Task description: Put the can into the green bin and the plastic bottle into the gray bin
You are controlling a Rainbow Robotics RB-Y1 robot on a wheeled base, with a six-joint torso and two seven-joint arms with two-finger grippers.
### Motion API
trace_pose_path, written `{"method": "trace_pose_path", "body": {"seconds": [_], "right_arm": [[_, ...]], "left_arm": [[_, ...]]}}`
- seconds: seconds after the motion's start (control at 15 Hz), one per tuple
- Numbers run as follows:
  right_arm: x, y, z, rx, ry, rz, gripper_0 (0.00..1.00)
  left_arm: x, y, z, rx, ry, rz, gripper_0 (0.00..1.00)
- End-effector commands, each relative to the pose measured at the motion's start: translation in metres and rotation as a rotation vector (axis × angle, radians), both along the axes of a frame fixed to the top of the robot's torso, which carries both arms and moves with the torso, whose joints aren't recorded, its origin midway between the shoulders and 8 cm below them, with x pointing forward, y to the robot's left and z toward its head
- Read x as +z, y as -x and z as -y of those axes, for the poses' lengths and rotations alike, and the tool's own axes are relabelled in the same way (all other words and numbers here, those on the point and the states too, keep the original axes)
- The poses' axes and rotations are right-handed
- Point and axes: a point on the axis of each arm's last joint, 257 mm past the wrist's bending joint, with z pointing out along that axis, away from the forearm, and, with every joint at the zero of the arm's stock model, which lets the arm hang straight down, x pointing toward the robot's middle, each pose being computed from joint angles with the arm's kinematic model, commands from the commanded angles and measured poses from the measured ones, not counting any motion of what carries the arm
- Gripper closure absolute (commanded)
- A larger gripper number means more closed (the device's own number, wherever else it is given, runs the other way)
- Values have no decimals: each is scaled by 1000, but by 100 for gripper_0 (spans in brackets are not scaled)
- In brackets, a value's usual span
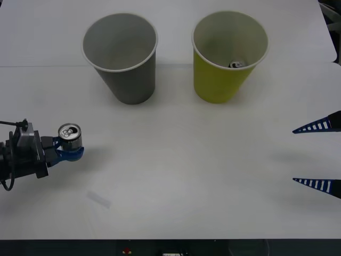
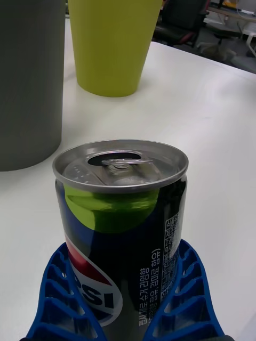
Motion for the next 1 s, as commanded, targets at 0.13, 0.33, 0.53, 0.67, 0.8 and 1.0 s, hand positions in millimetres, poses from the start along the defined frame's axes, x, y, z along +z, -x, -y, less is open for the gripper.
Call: {"method": "trace_pose_path", "body": {"seconds": [0.13,0.33,0.53,0.67,0.8,1.0], "right_arm": [[0,0,0,0,0,0,0],[0,0,0,0,0,0,0],[0,0,0,0,0,0,0],[0,0,0,0,0,0,0],[0,0,0,0,0,0,0],[0,0,0,0,0,0,0]], "left_arm": [[29,-1,11,-24,-43,-53,100],[53,2,29,-26,-45,-123,100],[75,8,46,-13,-60,-185,100],[88,11,56,8,-77,-216,100],[102,12,67,33,-71,-251,100],[124,11,84,52,-70,-277,100]]}}
